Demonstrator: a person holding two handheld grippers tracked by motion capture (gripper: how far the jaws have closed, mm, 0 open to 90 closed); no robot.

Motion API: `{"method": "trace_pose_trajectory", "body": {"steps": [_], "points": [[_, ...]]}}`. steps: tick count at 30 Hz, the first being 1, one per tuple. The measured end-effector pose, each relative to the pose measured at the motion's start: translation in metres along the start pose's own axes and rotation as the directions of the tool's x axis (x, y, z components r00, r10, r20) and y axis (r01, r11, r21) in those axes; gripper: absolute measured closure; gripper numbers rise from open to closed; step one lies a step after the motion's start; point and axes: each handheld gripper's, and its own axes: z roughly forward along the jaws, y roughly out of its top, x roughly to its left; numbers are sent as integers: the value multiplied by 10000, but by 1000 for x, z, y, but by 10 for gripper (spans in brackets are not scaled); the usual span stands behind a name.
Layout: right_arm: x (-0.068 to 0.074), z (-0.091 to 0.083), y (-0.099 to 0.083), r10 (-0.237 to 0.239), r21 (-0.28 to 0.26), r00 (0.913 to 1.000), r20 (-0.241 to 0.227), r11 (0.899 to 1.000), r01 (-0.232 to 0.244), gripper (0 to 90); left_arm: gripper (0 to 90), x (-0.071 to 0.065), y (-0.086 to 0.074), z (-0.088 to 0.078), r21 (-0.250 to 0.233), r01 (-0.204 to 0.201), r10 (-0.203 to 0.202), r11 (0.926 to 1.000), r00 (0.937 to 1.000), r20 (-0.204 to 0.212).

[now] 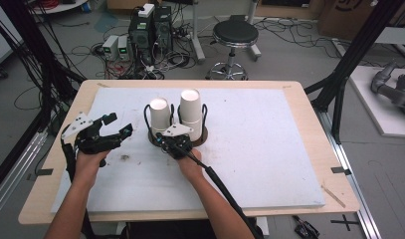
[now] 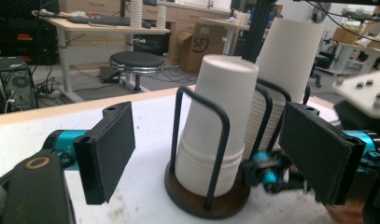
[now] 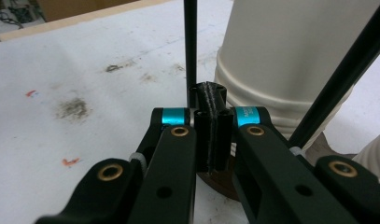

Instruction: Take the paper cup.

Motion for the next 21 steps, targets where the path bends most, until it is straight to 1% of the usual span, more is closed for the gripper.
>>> {"method": "trace_pose_trajectory", "body": {"steps": [4, 5, 7, 8, 9, 11, 12, 14, 18, 20, 21], "points": [[-2, 5, -3, 401, 99, 9990, 179, 9991, -402, 900, 185, 2, 12, 9, -4, -29, 29, 10000, 9999, 155], [-2, 5, -3, 417, 86, 9989, 202, 9991, -418, 900, 185, 2, 14, 11, 11, -48, 48, 10000, 9998, 197], [-3, 6, -4, 601, 85, 9978, 294, 9981, -604, 900, 185, 3, 17, 16, 62, -72, 71, 10000, 9996, 259], [-3, 6, -4, 601, 85, 9978, 294, 9981, -604, 900, 185, 3, 17, 16, 62, -72, 71, 10000, 9996, 259], [-4, 6, -4, 703, 98, 9967, 397, 9974, -707, 900, 185, 3, 19, 21, 119, -40, 36, 9999, 9994, 357], [-5, 6, -4, 822, 31, 9959, 381, 9966, -824, 900, 185, 3, 22, 27, 259, -91, 79, 9996, 9989, 454], [-5, 6, -4, 860, 3, 9955, 396, 9963, -861, 900, 185, 4, 24, 30, 360, -120, 102, 9993, 9987, 492], [-5, 6, -4, 782, 6, 9961, 419, 9969, -783, 900, 185, 3, 28, 37, 450, -187, 162, 9988, 9983, 560], [-5, 5, -4, 1022, 3, 9938, 446, 9947, -1023, 900, 185, 2, 36, 49, 680, -391, 346, 9969, 9972, 668], [-4, 5, -4, 1055, 0, 9933, 472, 9944, -1057, 900, 185, 1, 40, 56, 823, -446, 385, 9956, 9964, 752], [-5, 5, -4, 1089, -8, 9930, 467, 9940, -1090, 900, 185, 1, 41, 59, 834, -543, 474, 9950, 9955, 826]]}}
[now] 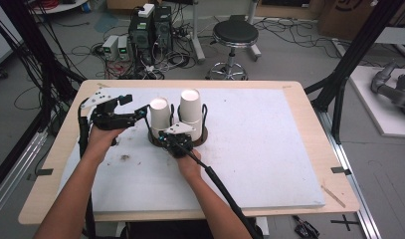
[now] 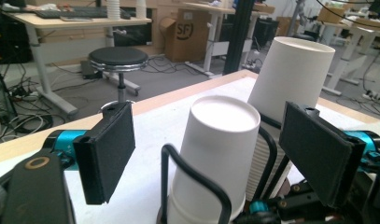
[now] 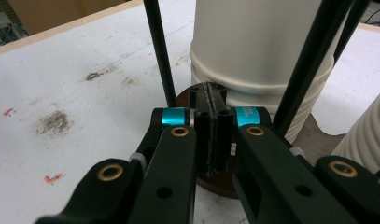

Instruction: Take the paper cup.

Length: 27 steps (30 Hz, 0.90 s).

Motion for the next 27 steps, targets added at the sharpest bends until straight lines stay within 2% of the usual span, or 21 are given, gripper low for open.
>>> {"method": "trace_pose_trajectory", "body": {"steps": [2, 4, 5, 9, 12, 15, 21, 25, 27], "points": [[0, 0, 0, 111, 7, 9999, -42, 9999, -111, 900, 185, -1, 1, 6, 147, -10, 8, 9999, 9999, 154], [0, 0, 0, 113, 12, 9999, -39, 9999, -113, 900, 185, -1, 1, 13, 141, 93, -100, 9999, 9984, 552], [0, 0, 0, 144, 8, 9999, -17, 9999, -144, 900, 185, -2, 1, 17, 264, 14, -29, 9997, 9984, 571], [-1, 0, 0, 96, 22, 9999, -31, 10000, -96, 900, 185, -4, 0, 29, 635, -52, 20, 9980, 9987, 503], [-1, 0, 0, 63, 32, 10000, -31, 10000, -63, 900, 185, -6, -1, 38, 883, -133, 78, 9960, 9980, 631], [-1, 0, 0, 83, 40, 10000, -29, 10000, -83, 900, 185, -7, -3, 45, 1046, -192, 145, 9943, 9989, 453], [-1, 0, 0, 101, 59, 9999, -64, 9999, -101, 900, 189, -8, -7, 54, 1450, -323, 274, 9889, 9990, 359], [-1, 0, 0, 103, 64, 9999, -73, 9999, -102, 900, 238, -8, -7, 54, 1442, -369, 328, 9889, 9990, 306], [-1, 0, 0, 90, 69, 9999, -76, 9999, -90, 900, 292, -8, -7, 54, 1424, -451, 400, 9888, 9985, 383]]}}
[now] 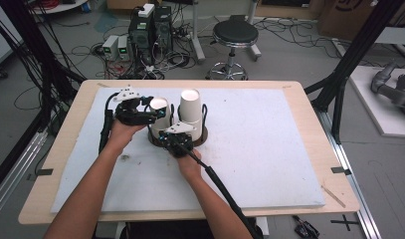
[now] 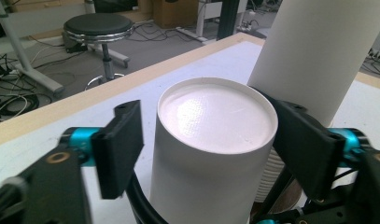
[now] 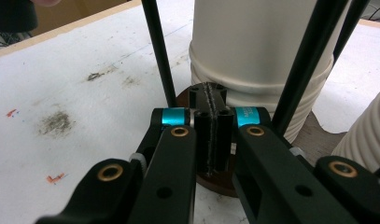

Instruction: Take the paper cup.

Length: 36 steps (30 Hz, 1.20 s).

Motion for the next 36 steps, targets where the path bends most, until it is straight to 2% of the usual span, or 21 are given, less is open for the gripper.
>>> {"method": "trace_pose_trajectory", "body": {"steps": [1, 6, 12, 16, 19, 27, 31, 35, 36], "points": [[0, 0, 0, 17, 4, 10000, 3, 10000, -17, 900, 326, 0, 0, 0, -3, -63, 63, 10000, 10000, 34], [0, 0, 0, 4, 40, 10000, -6, 10000, -4, 900, 341, -3, 2, -2, -24, -259, 259, 9997, 9996, -65], [0, 1, 0, -10, 62, 10000, -34, 10000, 10, 900, 350, -2, 10, -10, -555, -109, 107, 9984, 9999, -46], [0, 1, -1, -25, 109, 10000, -61, 9999, 26, 900, 352, -4, 23, -18, -1006, -21, 24, 9949, 10000, 23], [0, 1, -1, -24, 127, 10000, -82, 9999, 25, 900, 352, -6, 32, -23, -1124, -85, 88, 9936, 10000, 24], [-3, -1, 1, -1, 190, 9999, -163, 9998, 4, 900, 354, -9, 45, -34, -1465, 177, -173, 9891, 9998, 40], [-2, -7, 3, -223, 126, 9985, -498, 9997, 230, 894, 355, -12, 50, -41, -1533, 199, -193, 9880, 9998, 58], [-2, -16, 6, -557, 64, 9951, -818, 9984, 564, 854, 357, -15, 54, -49, -1587, 426, -409, 9864, 9991, 142], [-4, -24, 7, -763, 1, 9917, -1038, 9971, 767, 779, 357, -19, 55, -54, -1609, 368, -339, 9863, 9992, 208]]}}
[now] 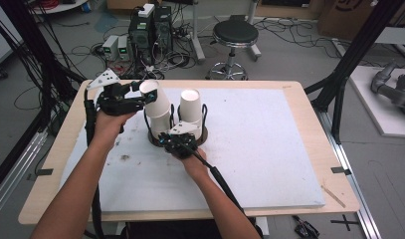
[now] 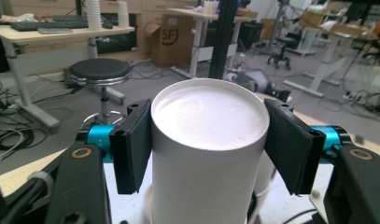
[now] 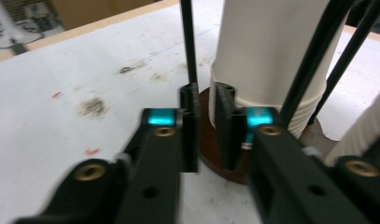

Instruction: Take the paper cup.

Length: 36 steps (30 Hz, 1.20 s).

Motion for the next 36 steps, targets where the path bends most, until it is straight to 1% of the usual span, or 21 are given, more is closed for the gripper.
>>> {"method": "trace_pose_trajectory", "body": {"steps": [2, 4, 5, 6, 8, 9, 11, 15, 17, 18, 19, 20, 23, 24, 26, 27, 28, 29, 31, 32, 36], "points": [[-3, -8, 1, -124, 59, 9999, -93, 9999, 125, 722, 357, -4, 2, -5, -10, -95, 95, 10000, 9998, 180], [-7, -19, 1, -201, 48, 9997, -153, 9998, 202, 713, 357, -8, 4, -9, -91, -114, 116, 9999, 9994, 311], [-9, -23, 1, -257, 34, 9995, -156, 9997, 257, 698, 357, -10, 5, -11, -199, -125, 133, 9997, 9991, 404], [-12, -29, 1, -301, -5, 9993, -222, 9995, 301, 661, 357, -10, 5, -11, -199, -125, 133, 9997, 9991, 404], [-17, -38, 1, -354, -19, 9988, -330, 9994, 353, 639, 357, -16, 7, -16, -324, -149, 168, 9994, 9981, 592], [-19, -45, -1, -412, -42, 9984, -378, 9991, 411, 605, 357, -18, 7, -18, -281, -196, 213, 9994, 9978, 624], [-23, -56, -3, -341, -82, 9983, -478, 9994, 337, 536, 357, -21, 7, -19, -199, -256, 270, 9995, 9971, 709], [-32, -78, -10, -371, -158, 9980, -520, 9992, 364, 463, 358, -28, 4, -22, -162, -330, 344, 9993, 9953, 903], [-37, -89, -14, -351, -157, 9977, -585, 9993, 342, 402, 358, -34, 0, -23, -179, -326, 343, 9993, 9938, 1059], [-39, -93, -15, -373, -126, 9977, -566, 9993, 366, 363, 357, -36, -2, -24, -185, -328, 347, 9993, 9928, 1145], [-39, -93, -15, -373, -126, 9977, -566, 9993, 366, 363, 357, -36, -2, -24, -185, -328, 347, 9993, 9928, 1145], [-45, -105, -20, -410, -12, 9975, -571, 9992, 410, 309, 357, -43, -6, -24, -116, -457, 468, 9989, 9905, 1292], [-51, -113, -24, -482, 36, 9974, -537, 9988, 485, 287, 357, -48, -10, -24, -53, -571, 573, 9984, 9886, 1395], [-59, -125, -31, -362, -35, 9970, -683, 9993, 360, 265, 357, -54, -14, -24, -14, -589, 585, 9983, 9872, 1482], [-67, -134, -38, -370, -110, 9962, -783, 9993, 363, 259, 357, -59, -18, -23, 99, -740, 716, 9972, 9853, 1554], [-72, -139, -41, -477, -159, 9958, -776, 9988, 466, 257, 357, -61, -21, -22, 105, -767, 741, 9970, 9848, 1572], [-72, -139, -41, -477, -159, 9958, -776, 9988, 466, 257, 358, -61, -21, -22, 105, -767, 741, 9970, 9848, 1572], [-80, -147, -46, -610, -285, 9961, -632, 9978, 593, 232, 357, -64, -26, -20, 118, -789, 761, 9968, 9846, 1574], [-87, -156, -48, -631, -412, 9966, -525, 9973, 610, 227, 357, -65, -31, -18, 133, -686, 657, 9976, 9855, 1562], [-89, -159, -48, -627, -481, 9969, -479, 9970, 604, 216, 357, -66, -34, -16, 148, -647, 615, 9978, 9858, 1565], [-97, -168, -49, -532, -669, 9986, 45, 9963, 533, 216, 357, -68, -41, -12, 226, -646, 603, 9977, 9857, 1575]]}}
